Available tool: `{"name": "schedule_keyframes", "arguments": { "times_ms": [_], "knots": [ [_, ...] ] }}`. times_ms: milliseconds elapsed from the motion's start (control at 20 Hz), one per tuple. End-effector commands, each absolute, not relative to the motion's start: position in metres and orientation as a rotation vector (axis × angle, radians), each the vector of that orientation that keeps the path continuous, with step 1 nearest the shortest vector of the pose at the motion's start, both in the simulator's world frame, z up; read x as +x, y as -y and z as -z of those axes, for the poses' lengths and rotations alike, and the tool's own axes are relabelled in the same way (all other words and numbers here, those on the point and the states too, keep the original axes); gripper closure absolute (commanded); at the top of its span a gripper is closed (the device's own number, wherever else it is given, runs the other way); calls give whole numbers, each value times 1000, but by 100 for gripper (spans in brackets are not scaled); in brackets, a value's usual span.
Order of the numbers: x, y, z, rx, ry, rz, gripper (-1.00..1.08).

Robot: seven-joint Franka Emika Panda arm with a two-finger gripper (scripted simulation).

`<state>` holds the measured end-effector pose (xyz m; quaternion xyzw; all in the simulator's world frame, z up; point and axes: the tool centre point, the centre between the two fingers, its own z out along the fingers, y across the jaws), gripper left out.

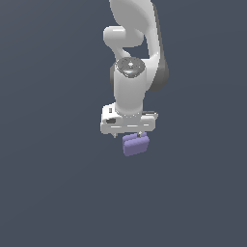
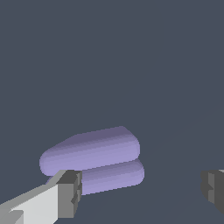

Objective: Pick up the object and move it to a goal position.

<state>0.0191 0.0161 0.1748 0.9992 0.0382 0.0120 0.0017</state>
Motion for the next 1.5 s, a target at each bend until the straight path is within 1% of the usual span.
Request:
{"name": "schedule_keyframes", "arguments": {
  "times_ms": [0, 500, 950, 1450],
  "knots": [
    [19, -16, -175, 3136, -120, -38, -92],
    [7, 5, -156, 3150, -61, 30, -92],
    [8, 2, -156, 3149, 5, 27, -92],
    [7, -6, -154, 3136, 262, 26, -92]
  ]
}}
